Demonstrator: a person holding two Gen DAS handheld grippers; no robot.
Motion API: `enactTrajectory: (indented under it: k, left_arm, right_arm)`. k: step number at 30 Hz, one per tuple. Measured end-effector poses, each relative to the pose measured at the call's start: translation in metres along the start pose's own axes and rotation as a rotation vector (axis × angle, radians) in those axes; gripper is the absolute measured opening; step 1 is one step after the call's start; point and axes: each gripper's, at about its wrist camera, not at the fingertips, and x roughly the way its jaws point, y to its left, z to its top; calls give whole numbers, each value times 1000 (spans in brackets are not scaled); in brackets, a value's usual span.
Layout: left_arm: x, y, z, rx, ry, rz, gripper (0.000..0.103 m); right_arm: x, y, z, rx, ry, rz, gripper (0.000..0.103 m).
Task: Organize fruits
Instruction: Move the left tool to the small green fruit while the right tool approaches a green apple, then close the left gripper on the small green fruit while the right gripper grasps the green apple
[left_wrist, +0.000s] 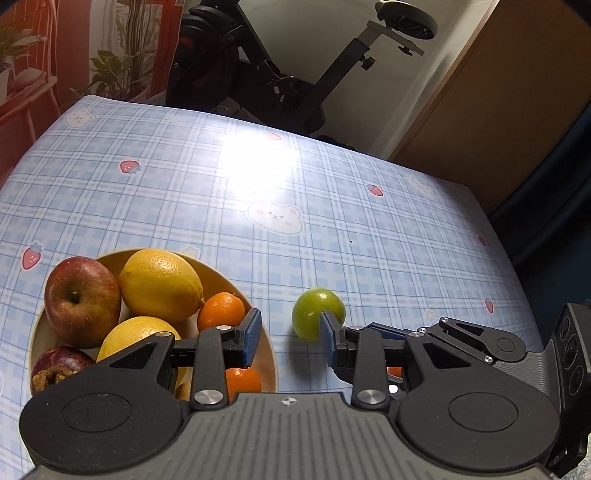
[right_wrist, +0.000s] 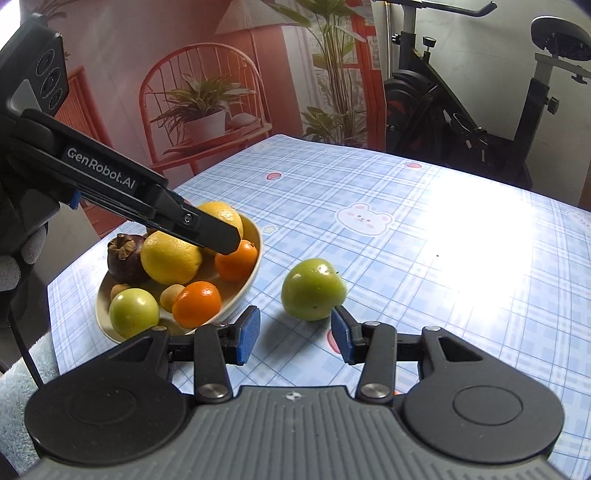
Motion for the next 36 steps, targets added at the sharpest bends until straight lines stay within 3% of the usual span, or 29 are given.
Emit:
enactTrajectory:
  k: [17,36]
  left_arm:
    - [56,-9,20,-38,91,-40,35]
    - [59,-10,18,-38,91,-75,30]
  right_arm:
    - [29,-9,5,-15,58,6,44]
    - [31,-7,6,-18,60,9,42]
